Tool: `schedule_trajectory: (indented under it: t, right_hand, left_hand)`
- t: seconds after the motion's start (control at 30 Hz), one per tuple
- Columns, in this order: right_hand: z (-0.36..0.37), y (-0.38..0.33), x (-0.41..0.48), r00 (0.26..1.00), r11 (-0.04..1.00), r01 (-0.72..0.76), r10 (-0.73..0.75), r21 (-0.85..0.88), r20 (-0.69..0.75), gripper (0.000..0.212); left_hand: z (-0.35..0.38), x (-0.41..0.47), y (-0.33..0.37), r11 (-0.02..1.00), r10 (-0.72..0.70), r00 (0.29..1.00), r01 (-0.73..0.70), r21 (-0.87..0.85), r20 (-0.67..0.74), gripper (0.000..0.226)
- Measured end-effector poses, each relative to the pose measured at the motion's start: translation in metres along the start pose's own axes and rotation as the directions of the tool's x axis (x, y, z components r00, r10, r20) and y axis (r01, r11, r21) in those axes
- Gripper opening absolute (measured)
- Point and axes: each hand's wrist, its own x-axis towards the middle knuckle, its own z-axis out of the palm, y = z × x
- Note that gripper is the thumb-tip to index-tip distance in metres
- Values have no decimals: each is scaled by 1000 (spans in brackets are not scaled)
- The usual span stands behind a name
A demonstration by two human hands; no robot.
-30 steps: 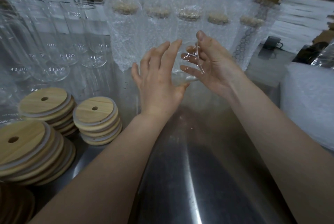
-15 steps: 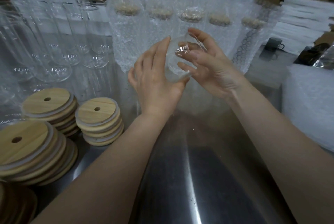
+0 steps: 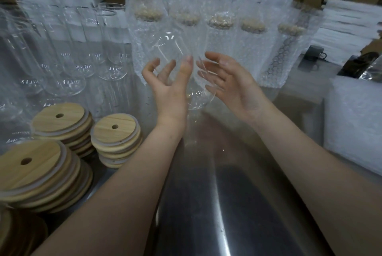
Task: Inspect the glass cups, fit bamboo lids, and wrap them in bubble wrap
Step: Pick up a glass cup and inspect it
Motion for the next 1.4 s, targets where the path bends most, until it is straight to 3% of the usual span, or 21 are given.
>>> schedule_trajectory:
  t: [0.1,0.3,0.47,0.6,0.83,1.13,1.3,1.4]
  right_hand:
    - [3,4,-4,997,990,67,-62,-121,45,33]
    - [19,4,-10,966,844,258,-210,-471,153,64]
    - [22,4,-13,904,621,405,-381,-671,192,67]
    - [21,7,-14,863,497,440,-463,-747,201,59]
    - [28,2,-15,884,645,423,-448,-636,134,50]
    - [15,-12,-11,961,811,261,-168,-523,220,36]
    - [2,-13,-7,953,884,238,-132,-402,273,32]
    - [-3,-12,-4,945,904,223,-108,-366,308,37]
  left_hand:
    - [-4,5,3,972,-178,983,184,-148,52,51]
    - [-10,11,5,840,-324,921,385,-382,214,76]
    - [-10,12,3,796,-368,880,465,-387,301,92]
    - [-10,11,2,782,-390,853,505,-365,345,84]
    - [-12,10,5,795,-383,824,524,-305,418,90]
    - [-17,13,-1,813,-347,810,511,-280,472,91]
    - [-17,12,-1,766,-395,806,554,-326,441,101]
    - [-18,10,0,754,-391,819,547,-364,421,90]
